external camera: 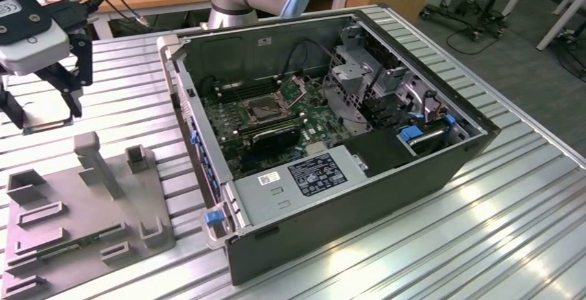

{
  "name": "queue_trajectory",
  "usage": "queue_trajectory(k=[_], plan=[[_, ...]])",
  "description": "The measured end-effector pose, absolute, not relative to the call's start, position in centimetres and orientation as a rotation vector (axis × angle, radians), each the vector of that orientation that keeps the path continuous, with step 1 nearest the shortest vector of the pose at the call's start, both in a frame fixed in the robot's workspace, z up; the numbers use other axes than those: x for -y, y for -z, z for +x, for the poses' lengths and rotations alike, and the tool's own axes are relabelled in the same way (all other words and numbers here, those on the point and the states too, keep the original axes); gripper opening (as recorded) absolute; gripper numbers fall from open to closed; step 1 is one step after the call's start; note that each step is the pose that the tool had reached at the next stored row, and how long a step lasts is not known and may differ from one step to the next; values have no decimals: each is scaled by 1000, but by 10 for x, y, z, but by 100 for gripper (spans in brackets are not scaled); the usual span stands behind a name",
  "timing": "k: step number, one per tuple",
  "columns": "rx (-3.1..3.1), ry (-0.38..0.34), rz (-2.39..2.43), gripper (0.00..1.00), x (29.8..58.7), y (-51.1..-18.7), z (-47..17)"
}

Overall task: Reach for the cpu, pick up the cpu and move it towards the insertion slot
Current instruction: 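Pick up the cpu and move it towards the insertion slot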

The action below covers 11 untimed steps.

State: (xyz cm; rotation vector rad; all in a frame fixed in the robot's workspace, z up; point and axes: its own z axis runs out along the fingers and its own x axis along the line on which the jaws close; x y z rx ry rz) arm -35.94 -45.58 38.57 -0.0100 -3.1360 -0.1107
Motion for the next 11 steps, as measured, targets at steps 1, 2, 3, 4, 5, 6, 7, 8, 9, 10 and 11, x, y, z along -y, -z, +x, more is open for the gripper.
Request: queue_trajectory(k=[1, 2, 3, 4, 5, 6, 7, 8, 9, 10, 11], plan=[[3136, 111, -10, 55, 456, -386, -359], [3136, 111, -10, 55, 456, -386, -358], [3136, 111, -10, 55, 456, -386, -357], [3136, 111, -10, 55, 456, -386, -357], [3136, 111, -10, 55, 456, -386, -356], [3136, 111, -10, 55, 456, -386, -356], [3136, 111, -10, 55, 456, -386, -355], [3136, 111, -10, 55, 456, -386, -354], [3136, 111, -10, 55, 456, -386, -353], [3136, 111, -10, 55, 456, -386, -353], [3136, 111, -10, 55, 456, -386, -352]])
